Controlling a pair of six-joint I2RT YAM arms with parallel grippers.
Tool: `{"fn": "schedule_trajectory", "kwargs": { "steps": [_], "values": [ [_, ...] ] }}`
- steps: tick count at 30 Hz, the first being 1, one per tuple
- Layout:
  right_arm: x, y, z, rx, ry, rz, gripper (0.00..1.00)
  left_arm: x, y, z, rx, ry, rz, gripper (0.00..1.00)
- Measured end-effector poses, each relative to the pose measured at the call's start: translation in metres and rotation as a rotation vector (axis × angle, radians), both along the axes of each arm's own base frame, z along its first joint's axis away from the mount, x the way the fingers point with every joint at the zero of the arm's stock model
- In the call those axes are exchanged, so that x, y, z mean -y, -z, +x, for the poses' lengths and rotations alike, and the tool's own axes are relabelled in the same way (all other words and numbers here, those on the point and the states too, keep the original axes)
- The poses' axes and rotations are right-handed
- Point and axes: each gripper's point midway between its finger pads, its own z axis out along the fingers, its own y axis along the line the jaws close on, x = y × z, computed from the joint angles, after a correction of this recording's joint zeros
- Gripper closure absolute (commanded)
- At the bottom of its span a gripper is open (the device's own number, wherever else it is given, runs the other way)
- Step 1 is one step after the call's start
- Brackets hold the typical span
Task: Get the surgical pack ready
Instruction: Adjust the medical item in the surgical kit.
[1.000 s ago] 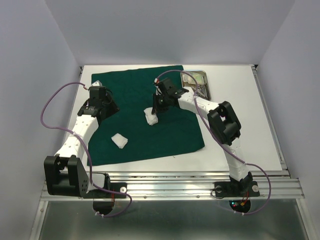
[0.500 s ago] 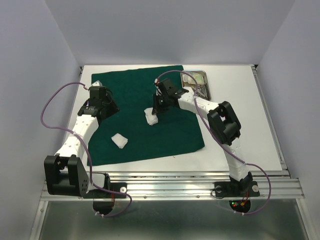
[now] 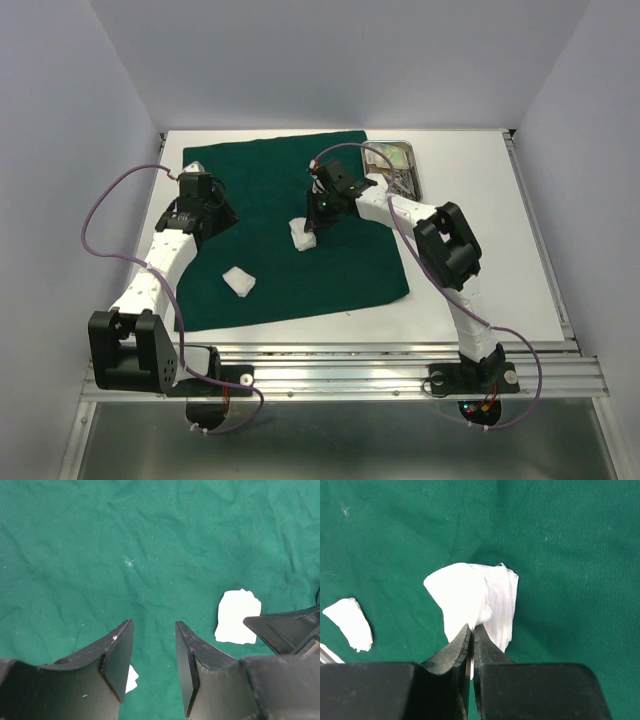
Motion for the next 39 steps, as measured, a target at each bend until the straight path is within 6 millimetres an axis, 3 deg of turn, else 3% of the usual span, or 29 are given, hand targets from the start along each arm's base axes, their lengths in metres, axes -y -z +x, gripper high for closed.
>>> {"fn": "schedule_trajectory", "kwargs": {
  "steps": [9, 18, 25, 33, 36, 39],
  "values": [
    [-0.001, -0.002, -0.001, -0.004, -0.002, 0.008, 0.97, 0.0, 0.0, 0.0, 0.0, -0.001, 0.001, 0.51],
    [-0.002, -0.02, -0.002, 0.014, 0.001, 0.036, 0.97, -0.001, 0.0, 0.0, -0.001, -0.003, 0.003, 0.51],
    [0.004, -0.006, -0.01, -0.02, 0.006, 0.015, 0.97, -0.001, 0.001, -0.001, -0.006, -0.004, 0.005, 0.51],
    [0.005, -0.002, -0.012, -0.03, 0.009, 0.011, 0.96, -0.001, 0.001, -0.001, -0.007, -0.005, 0.006, 0.51],
    [0.005, -0.002, -0.012, -0.032, 0.01, 0.011, 0.87, -0.001, 0.001, -0.001, -0.008, -0.005, 0.006, 0.51],
    [0.005, -0.002, -0.012, -0.033, 0.012, 0.011, 0.71, -0.001, 0.001, -0.001, -0.008, -0.005, 0.006, 0.51]
  ]
}}
